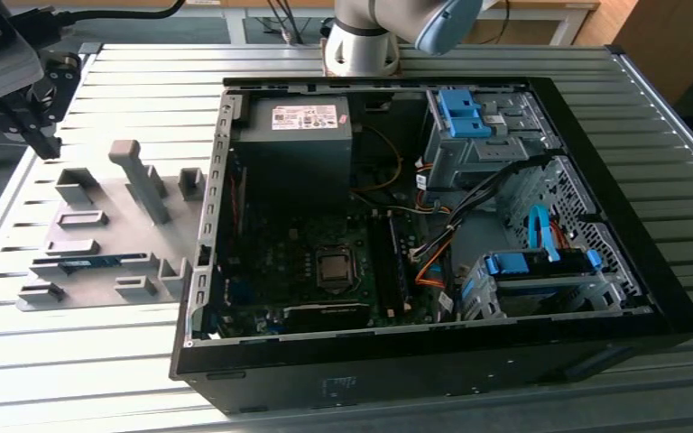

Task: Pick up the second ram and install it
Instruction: 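Pick up the second ram and move it above second insertion slot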

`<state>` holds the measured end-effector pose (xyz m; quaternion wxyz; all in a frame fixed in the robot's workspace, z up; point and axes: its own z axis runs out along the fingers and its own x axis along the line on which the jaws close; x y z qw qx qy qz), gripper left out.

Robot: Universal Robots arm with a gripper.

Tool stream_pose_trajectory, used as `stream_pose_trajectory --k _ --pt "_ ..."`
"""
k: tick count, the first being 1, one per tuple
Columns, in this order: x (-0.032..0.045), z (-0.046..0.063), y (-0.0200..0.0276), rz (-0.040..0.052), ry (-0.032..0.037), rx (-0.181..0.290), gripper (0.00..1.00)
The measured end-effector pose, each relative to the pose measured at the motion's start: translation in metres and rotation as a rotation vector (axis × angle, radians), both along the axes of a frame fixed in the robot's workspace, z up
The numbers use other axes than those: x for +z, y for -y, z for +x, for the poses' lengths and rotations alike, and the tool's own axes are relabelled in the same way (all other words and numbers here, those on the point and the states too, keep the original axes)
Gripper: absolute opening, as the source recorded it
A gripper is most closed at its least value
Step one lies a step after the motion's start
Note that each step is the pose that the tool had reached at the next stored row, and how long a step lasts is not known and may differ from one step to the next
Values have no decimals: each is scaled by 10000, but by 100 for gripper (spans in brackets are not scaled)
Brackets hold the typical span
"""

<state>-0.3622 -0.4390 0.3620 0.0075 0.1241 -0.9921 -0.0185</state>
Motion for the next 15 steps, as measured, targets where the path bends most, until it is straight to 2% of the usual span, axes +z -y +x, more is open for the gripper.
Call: stream_pose_trajectory --k 15 --pt "0 0 0 0 0 210 11"
